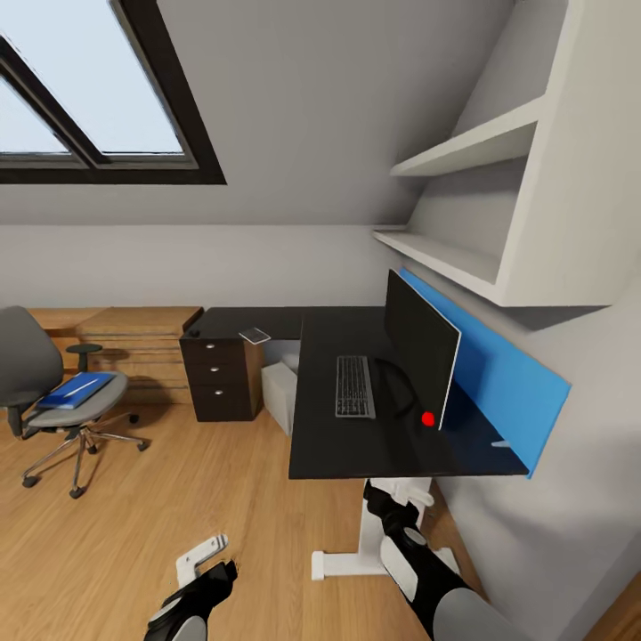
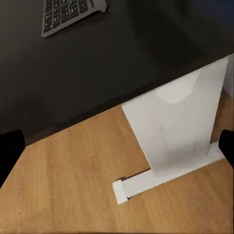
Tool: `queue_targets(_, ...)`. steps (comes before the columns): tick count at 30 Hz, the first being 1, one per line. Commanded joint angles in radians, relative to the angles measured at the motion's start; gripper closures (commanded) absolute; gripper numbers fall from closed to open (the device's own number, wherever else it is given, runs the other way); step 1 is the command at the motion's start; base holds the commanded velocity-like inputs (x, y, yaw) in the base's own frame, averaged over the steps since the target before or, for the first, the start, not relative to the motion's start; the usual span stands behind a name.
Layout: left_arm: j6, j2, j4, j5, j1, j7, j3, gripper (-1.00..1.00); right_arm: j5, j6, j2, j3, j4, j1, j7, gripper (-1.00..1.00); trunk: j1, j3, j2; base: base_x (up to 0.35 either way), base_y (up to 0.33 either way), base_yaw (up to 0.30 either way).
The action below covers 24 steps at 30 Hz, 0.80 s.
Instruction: In the bedroom, organize the workspace by keeping the computer under the desk, ensuring the monitor is on the desk, placing the keyboard on the desk next to the monitor, placing the mouse on the desk next to the keyboard, moving the folder from the swivel chair onto the desk next to the mouse, stacking the notebook on top of the folder with the pen on top of the notebook, and positioning the swivel chair next to the desk.
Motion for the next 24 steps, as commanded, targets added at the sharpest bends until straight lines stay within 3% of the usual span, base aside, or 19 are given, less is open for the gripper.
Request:
queue_targets(1, 0.002, 0.001, 0.038, 0.001, -0.001, 0.007, -0.002, -1.0, 0.01, -0.008, 0.0, 0.009, 0.018, -0.001, -0.007, -1.0, -0.004, 0.002, 0.006, 0.0, 0.0, 0.0)
queue_targets(4, -0.001, 0.0, 0.111, -0.001, -0.001, 0.008, -0.002, -1.0, 0.048, -0.041, 0.001, 0.01, 0.084, 0.0, -0.006, -1.0, -0.015, 0.011, 0.027, 0.0, 0.0, 0.0)
queue_targets(7, -0.003, 0.0, 0.164, -0.001, -0.001, 0.009, -0.005, -1.0, 0.096, -0.121, 0.002, 0.014, 0.2, 0.001, -0.004, -1.0, -0.027, 0.02, 0.048, 0.0, 0.0, 0.0)
queue_targets(10, -0.009, -0.001, 0.232, -0.004, -0.001, 0.009, -0.031, -1.0, 0.151, -0.214, 0.001, 0.015, 0.308, 0.002, -0.001, -1.0, -0.038, 0.03, 0.069, 0.0, 0.0, 0.0)
queue_targets(12, -0.038, -0.001, 0.287, -0.006, -0.001, 0.007, -0.07, -1.0, 0.183, -0.264, -0.002, 0.013, 0.355, 0.004, -0.001, -1.0, -0.046, 0.036, 0.083, 0.0, 0.0, 0.0)
queue_targets(13, -0.077, -0.001, 0.319, -0.007, -0.001, 0.005, -0.101, -1.0, 0.195, -0.283, -0.007, 0.013, 0.372, 0.008, -0.001, -1.0, -0.05, 0.039, 0.09, 0.0, 0.0, 0.0)
queue_targets(17, -0.188, 0.0, 0.376, -0.005, -0.001, 0.001, -0.167, -1.0, 0.208, -0.306, -0.03, 0.013, 0.392, 0.024, 0.0, -1.0, -0.065, 0.052, 0.118, 0.0, 0.0, 0.0)
queue_targets(20, -0.32, 0.0, 0.458, -0.003, -0.001, 0.0, -0.241, -1.0, 0.222, -0.334, -0.041, 0.016, 0.4, 0.065, 0.001, -1.0, -0.073, 0.058, 0.132, 0.0, 0.0, 0.0)
queue_targets(24, -0.416, -0.001, 0.539, -0.006, -0.001, 0.0, -0.291, -1.0, 0.233, -0.367, -0.039, 0.019, 0.403, 0.098, 0.004, -1.0, -0.073, 0.058, 0.132, 0.0, 0.0, 0.0)
